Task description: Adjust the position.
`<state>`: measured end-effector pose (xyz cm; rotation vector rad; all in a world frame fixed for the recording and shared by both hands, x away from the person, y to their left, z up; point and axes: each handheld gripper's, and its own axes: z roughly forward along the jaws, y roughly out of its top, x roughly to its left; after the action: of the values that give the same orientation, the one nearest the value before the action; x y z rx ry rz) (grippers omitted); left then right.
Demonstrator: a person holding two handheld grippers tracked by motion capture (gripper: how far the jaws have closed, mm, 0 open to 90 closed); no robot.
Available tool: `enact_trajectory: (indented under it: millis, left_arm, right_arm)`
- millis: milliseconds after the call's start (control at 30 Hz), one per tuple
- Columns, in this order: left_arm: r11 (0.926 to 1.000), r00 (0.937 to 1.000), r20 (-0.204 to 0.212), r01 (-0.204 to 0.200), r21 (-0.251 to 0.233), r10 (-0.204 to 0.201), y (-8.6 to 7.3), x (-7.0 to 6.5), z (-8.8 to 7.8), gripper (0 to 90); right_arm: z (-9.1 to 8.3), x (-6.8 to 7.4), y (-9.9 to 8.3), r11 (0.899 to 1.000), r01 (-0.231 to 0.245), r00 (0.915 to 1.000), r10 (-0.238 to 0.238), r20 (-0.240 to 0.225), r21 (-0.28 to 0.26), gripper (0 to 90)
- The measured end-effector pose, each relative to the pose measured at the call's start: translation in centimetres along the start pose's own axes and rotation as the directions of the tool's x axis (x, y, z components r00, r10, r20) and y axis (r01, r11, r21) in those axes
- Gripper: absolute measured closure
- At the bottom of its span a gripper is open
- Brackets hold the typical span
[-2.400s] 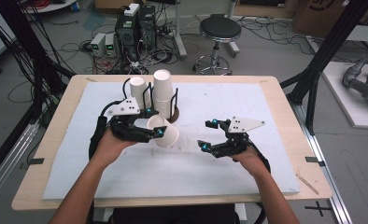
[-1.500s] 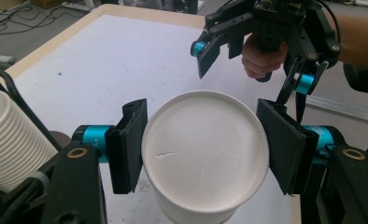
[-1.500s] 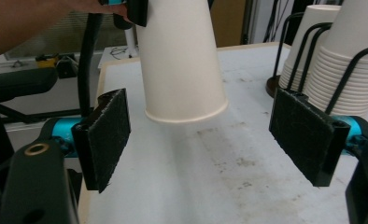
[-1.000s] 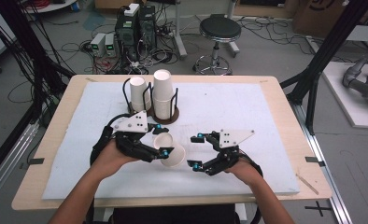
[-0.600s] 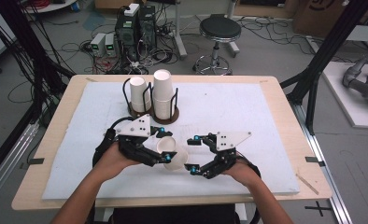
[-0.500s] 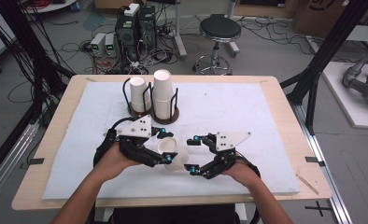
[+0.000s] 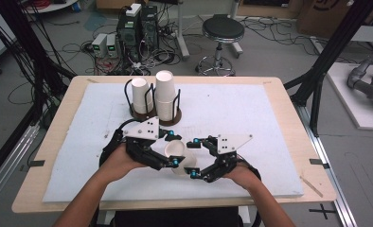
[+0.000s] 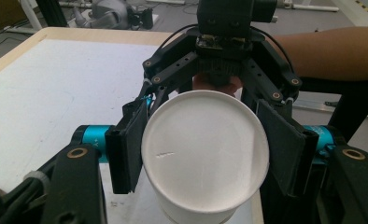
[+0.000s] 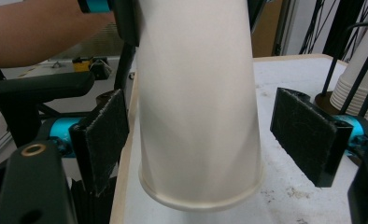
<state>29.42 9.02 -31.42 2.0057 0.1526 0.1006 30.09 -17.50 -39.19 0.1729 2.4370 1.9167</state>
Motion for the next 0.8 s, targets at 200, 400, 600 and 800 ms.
enact_trajectory:
  millis: [200,400,600,800]
  left_arm:
    - [1.0000,0.9999,0.017,-0.004,-0.006,0.004,0.24,0.09,0.18,36.4]
    - [0.9999,0.9995,0.030,-0.008,-0.014,0.008,0.37,-0.01,0.46,36.4]
    - [0.9995,0.9991,0.042,0.001,-0.032,0.001,0.46,0.03,0.54,36.4]
    - [0.9994,0.9990,0.044,0.006,-0.033,-0.005,0.39,0.09,0.57,36.5]
  right_arm:
    - [0.13,0.06,-0.02,1.000,0.003,0.9998,-0.003,-0.019,-0.007,19.6]
    - [0.35,0.21,-0.04,1.000,0.017,0.9993,-0.018,-0.032,-0.005,19.6]
    - [0.33,0.15,-0.03,0.999,0.032,0.9991,-0.032,-0.027,-0.003,25.3]
    - [0.20,0.04,0.01,0.999,0.047,0.9984,-0.047,-0.032,0.002,29.1]
